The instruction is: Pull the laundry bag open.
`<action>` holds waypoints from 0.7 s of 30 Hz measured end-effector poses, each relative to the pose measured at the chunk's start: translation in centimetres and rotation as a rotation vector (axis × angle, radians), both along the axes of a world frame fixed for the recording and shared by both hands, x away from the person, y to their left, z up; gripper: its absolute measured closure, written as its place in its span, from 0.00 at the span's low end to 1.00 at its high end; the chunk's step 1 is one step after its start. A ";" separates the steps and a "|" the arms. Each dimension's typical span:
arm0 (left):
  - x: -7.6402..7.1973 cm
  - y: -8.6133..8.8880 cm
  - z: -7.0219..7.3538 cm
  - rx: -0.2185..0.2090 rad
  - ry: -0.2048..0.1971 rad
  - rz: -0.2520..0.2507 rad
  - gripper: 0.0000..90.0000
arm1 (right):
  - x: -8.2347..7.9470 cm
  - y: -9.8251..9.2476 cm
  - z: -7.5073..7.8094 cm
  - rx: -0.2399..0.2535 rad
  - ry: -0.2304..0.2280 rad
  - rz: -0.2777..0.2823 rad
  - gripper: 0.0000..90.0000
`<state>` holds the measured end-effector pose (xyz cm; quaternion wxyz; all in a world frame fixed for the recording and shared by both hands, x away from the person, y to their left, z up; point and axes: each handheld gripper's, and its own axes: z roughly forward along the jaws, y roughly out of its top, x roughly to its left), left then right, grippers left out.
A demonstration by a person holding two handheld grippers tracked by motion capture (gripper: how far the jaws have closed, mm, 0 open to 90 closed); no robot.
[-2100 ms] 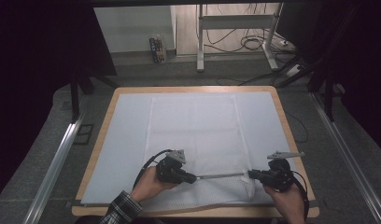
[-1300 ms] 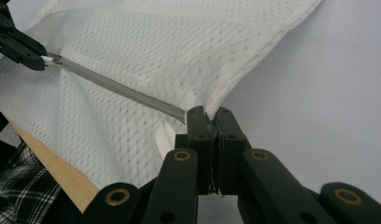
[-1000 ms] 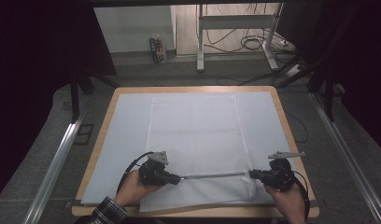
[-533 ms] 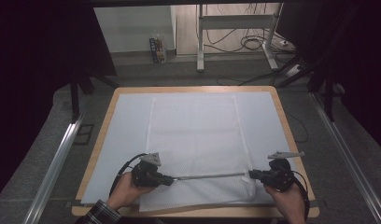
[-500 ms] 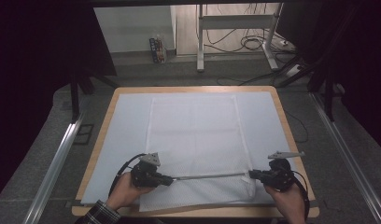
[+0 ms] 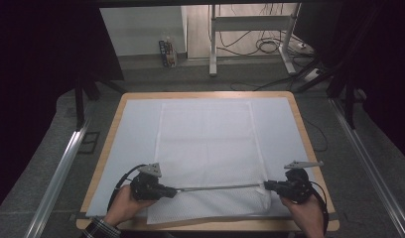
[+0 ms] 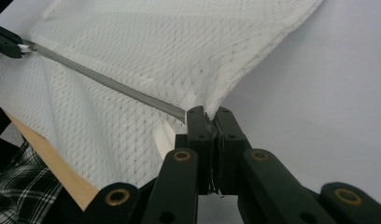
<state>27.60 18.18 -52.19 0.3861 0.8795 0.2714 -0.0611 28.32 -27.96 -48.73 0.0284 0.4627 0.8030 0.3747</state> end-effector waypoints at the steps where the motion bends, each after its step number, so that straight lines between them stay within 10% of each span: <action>1: 0.0 0.1 0.0 0.002 -0.001 0.003 0.97 | 0.0 0.0 0.0 -0.001 -0.001 -0.003 0.96; 21: -1.4 4.8 -0.3 -0.004 0.010 0.095 0.97 | -0.1 -0.3 0.1 0.008 0.000 -0.011 0.96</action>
